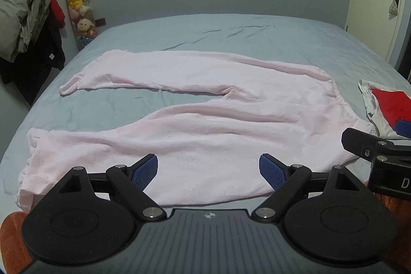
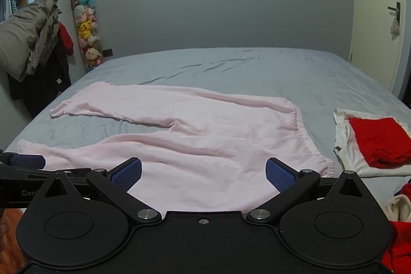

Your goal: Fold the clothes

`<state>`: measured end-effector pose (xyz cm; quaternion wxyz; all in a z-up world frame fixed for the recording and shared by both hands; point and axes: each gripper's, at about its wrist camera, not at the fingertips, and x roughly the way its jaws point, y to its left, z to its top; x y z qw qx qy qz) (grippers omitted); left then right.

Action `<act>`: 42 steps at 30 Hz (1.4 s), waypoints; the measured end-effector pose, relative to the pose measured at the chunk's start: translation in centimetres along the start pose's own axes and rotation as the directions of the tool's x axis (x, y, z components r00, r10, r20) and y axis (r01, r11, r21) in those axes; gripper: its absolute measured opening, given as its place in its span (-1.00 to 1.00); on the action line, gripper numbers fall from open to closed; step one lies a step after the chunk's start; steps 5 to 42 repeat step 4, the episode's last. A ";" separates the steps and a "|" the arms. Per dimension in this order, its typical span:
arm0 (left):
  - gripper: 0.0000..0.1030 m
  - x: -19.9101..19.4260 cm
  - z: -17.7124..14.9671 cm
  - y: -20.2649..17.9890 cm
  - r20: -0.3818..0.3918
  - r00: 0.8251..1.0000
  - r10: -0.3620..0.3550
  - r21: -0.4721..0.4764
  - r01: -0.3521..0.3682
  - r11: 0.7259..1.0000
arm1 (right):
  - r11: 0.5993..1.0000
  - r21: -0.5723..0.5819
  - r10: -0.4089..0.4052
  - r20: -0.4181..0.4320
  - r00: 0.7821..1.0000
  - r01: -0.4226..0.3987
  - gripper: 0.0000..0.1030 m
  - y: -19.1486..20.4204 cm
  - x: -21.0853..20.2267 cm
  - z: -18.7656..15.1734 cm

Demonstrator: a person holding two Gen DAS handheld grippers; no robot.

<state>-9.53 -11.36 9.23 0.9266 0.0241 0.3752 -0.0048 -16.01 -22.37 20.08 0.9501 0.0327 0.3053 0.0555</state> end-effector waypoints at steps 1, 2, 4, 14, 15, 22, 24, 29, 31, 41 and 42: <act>0.67 0.0 0.0 0.0 0.000 1.000 0.000 0.000 0.000 1.000 | 1.000 0.000 0.001 -0.001 1.000 -0.001 0.99 0.0 0.0 0.0; 0.67 0.1 0.0 -0.1 -0.001 1.000 0.002 0.002 -0.002 1.000 | 1.000 -0.001 0.003 -0.002 1.000 -0.003 0.99 0.0 0.0 0.0; 0.67 0.1 0.0 -0.1 -0.002 1.000 0.006 0.006 -0.006 1.000 | 1.000 -0.003 0.005 -0.005 1.000 -0.005 0.99 0.0 0.0 0.0; 0.67 0.1 0.0 -0.1 -0.002 1.000 0.006 0.006 -0.006 1.000 | 1.000 -0.003 0.005 -0.005 1.000 -0.005 0.99 0.0 0.0 0.0; 0.67 0.1 0.0 -0.1 -0.002 1.000 0.006 0.006 -0.006 1.000 | 1.000 -0.003 0.005 -0.005 1.000 -0.005 0.99 0.0 0.0 0.0; 0.67 0.1 0.0 -0.1 -0.002 1.000 0.006 0.006 -0.006 1.000 | 1.000 -0.003 0.005 -0.005 1.000 -0.005 0.99 0.0 0.0 0.0; 0.67 0.1 0.0 -0.1 -0.002 1.000 0.006 0.006 -0.006 1.000 | 1.000 -0.003 0.005 -0.005 1.000 -0.005 0.99 0.0 0.0 0.0; 0.67 0.1 0.0 -0.1 -0.002 1.000 0.006 0.006 -0.006 1.000 | 1.000 -0.003 0.005 -0.005 1.000 -0.005 0.99 0.0 0.0 0.0; 0.67 0.1 0.0 -0.1 -0.002 1.000 0.006 0.006 -0.006 1.000 | 1.000 -0.003 0.005 -0.005 1.000 -0.005 0.99 0.0 0.0 0.0; 0.67 0.1 0.0 -0.1 -0.002 1.000 0.006 0.006 -0.006 1.000 | 1.000 -0.003 0.005 -0.005 1.000 -0.005 0.99 0.0 0.0 0.0; 0.67 0.1 0.0 -0.1 -0.002 1.000 0.006 0.006 -0.006 1.000 | 1.000 -0.003 0.005 -0.005 1.000 -0.005 0.99 0.0 0.0 0.0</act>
